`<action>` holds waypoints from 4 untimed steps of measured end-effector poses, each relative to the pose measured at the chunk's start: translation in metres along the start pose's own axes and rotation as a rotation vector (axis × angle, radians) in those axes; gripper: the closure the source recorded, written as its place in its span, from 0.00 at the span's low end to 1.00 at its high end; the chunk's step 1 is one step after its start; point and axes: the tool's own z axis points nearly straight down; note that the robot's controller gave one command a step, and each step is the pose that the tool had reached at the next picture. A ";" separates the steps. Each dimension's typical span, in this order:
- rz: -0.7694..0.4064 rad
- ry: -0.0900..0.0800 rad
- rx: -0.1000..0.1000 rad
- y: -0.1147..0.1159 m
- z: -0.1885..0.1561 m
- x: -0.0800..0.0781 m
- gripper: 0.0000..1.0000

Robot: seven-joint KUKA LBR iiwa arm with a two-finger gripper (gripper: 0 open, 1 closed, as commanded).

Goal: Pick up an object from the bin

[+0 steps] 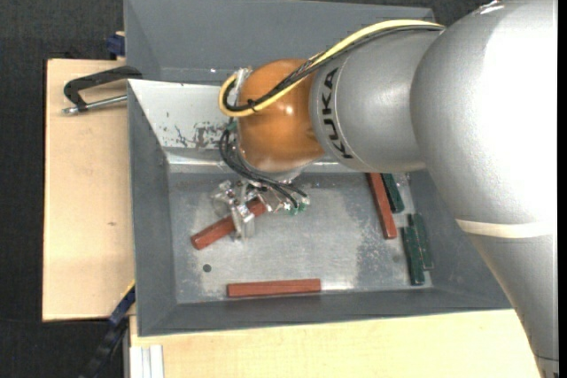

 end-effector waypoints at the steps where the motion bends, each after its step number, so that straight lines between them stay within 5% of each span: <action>1: 0.000 0.000 0.000 0.000 -0.001 0.000 1.00; 4: 0.000 0.019 -0.002 0.001 -0.012 0.002 1.00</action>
Offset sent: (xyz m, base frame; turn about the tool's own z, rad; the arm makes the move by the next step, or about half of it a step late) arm 0.0001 -0.0001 0.0122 0.0000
